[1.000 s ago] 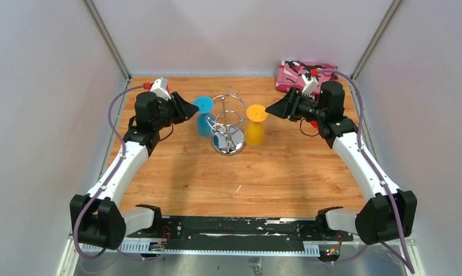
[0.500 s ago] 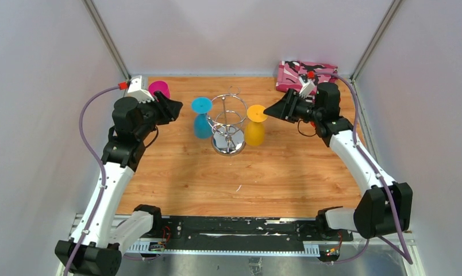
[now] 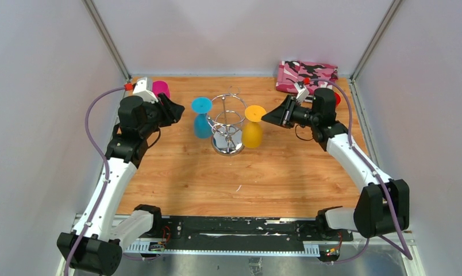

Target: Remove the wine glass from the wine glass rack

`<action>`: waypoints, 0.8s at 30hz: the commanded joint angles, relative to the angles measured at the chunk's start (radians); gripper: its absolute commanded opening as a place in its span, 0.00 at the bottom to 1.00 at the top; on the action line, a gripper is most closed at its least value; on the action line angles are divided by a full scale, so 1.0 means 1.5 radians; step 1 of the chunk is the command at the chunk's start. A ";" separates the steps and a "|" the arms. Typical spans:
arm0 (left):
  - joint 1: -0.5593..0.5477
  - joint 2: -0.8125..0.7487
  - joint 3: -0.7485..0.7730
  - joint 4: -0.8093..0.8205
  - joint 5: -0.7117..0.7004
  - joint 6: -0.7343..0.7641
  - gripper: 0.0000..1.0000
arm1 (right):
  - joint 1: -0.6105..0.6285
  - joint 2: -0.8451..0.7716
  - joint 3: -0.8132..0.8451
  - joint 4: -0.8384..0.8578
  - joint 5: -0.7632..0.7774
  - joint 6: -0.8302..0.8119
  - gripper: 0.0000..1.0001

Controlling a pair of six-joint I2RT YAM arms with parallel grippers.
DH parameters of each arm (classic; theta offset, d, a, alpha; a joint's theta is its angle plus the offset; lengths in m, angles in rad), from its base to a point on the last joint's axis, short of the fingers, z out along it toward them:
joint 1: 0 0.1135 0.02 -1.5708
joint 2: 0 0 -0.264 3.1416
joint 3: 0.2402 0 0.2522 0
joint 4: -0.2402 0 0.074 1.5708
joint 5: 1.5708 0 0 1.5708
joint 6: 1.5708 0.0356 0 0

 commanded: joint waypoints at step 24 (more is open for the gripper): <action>-0.004 -0.027 -0.036 0.029 0.053 -0.021 0.44 | 0.011 -0.060 -0.157 0.247 0.060 0.247 0.01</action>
